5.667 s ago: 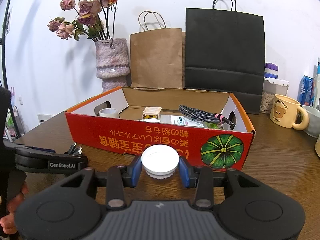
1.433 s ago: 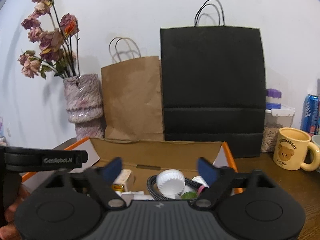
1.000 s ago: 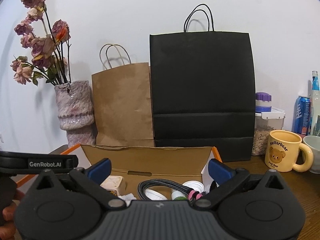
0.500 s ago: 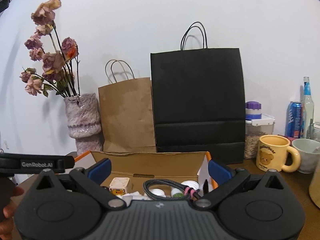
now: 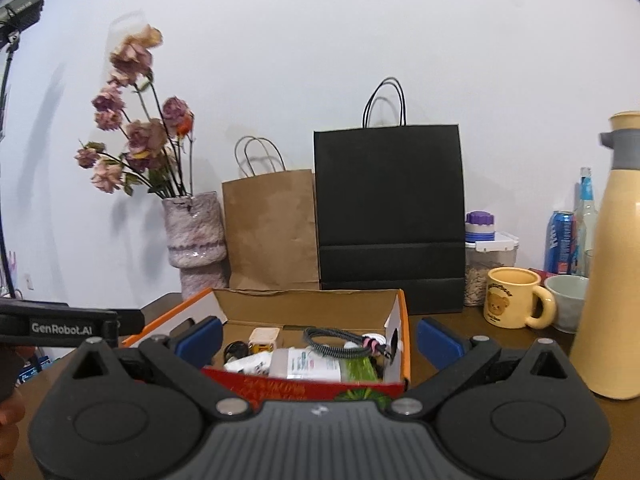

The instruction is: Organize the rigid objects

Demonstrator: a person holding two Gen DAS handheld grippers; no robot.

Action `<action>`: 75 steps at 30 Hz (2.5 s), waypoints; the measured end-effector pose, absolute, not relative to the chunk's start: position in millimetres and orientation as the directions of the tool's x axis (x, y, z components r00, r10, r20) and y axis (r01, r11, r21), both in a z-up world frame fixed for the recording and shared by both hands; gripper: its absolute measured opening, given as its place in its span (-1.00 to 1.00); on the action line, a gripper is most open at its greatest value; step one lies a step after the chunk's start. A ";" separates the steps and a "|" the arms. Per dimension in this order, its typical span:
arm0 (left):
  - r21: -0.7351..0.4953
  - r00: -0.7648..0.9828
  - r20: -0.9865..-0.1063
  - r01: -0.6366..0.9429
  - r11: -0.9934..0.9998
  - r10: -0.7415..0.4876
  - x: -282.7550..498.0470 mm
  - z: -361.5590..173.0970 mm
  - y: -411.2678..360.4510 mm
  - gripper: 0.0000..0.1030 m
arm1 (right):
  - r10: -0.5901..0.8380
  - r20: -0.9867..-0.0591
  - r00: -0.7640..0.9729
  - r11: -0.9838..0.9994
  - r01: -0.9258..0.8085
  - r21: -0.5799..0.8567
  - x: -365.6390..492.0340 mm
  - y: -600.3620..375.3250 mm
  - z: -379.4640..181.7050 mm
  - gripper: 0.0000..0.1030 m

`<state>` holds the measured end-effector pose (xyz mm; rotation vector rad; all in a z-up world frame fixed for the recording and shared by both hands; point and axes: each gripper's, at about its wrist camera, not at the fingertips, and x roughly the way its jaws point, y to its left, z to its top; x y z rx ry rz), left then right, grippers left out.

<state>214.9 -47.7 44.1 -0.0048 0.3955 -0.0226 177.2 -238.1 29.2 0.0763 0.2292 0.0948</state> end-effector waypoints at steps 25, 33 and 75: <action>0.011 0.893 -0.449 0.047 0.999 -0.037 46.0 15.7 -30.1 1.00 | 0.156 -0.296 0.942 0.987 -0.156 0.023 9.6 -207.6 11.3 1.00; 0.007 0.896 -0.442 0.047 0.999 -0.039 37.4 17.5 -26.3 1.00 | 0.160 -0.289 0.944 0.987 -0.163 0.012 3.1 -202.2 14.3 1.00; 0.000 0.897 -0.440 0.051 0.999 -0.046 35.5 21.2 -24.0 1.00 | 0.165 -0.297 0.941 0.985 -0.173 0.000 2.3 -195.2 9.9 1.00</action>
